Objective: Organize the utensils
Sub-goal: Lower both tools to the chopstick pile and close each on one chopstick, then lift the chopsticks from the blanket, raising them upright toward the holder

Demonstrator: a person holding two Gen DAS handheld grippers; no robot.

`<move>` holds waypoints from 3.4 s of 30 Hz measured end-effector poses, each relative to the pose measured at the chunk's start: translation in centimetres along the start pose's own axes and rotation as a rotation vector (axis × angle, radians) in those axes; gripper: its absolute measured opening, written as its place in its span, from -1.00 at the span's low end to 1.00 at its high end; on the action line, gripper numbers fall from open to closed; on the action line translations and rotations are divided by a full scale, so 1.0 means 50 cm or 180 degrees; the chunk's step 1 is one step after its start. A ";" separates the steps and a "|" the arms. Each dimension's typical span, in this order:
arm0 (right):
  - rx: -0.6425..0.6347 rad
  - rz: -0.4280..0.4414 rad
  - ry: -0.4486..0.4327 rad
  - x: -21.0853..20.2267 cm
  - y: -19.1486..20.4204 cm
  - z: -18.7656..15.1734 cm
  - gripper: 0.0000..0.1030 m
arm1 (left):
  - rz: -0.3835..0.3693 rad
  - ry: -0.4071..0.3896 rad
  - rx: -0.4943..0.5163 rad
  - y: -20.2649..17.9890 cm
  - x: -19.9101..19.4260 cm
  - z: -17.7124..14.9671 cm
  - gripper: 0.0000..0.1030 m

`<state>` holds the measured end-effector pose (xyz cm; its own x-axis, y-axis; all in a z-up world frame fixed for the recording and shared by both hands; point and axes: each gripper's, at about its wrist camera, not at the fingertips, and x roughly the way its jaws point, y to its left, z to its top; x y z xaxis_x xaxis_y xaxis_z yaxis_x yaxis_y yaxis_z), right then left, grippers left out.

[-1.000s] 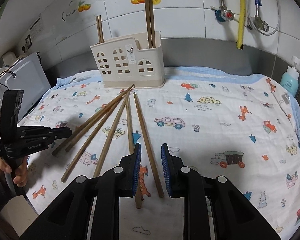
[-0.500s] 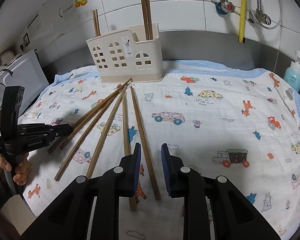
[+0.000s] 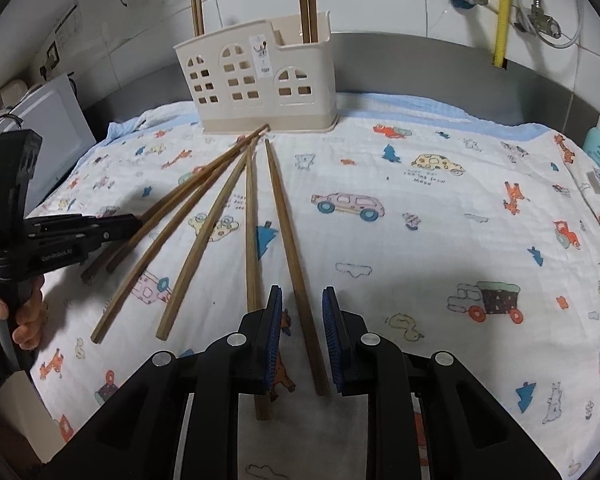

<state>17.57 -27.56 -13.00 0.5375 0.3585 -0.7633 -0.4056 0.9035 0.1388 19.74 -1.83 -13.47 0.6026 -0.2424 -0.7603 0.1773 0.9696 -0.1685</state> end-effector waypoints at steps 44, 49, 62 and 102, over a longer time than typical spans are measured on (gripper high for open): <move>-0.0310 -0.0100 -0.0756 -0.167 0.073 0.109 -0.87 | -0.0078 -0.0114 0.0156 -0.019 -0.103 0.018 -0.87; -0.0329 -0.0099 -0.0764 -0.170 0.080 0.109 -0.87 | -0.0052 0.0120 0.0133 -0.006 -0.072 0.007 -0.87; -0.0295 -0.0094 -0.0736 -0.165 0.075 0.103 -0.87 | 0.0036 0.0253 0.0075 0.018 -0.028 -0.024 -0.86; -0.0278 0.0070 -0.0903 -0.198 0.080 0.198 -0.87 | 0.0056 -0.0439 0.0288 -0.007 -0.150 0.108 -0.88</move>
<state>17.93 -25.17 1.36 0.7080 0.4403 -0.5521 -0.4749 0.8755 0.0892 19.34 -0.50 -4.31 0.7063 -0.2336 -0.6683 0.2314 0.9683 -0.0939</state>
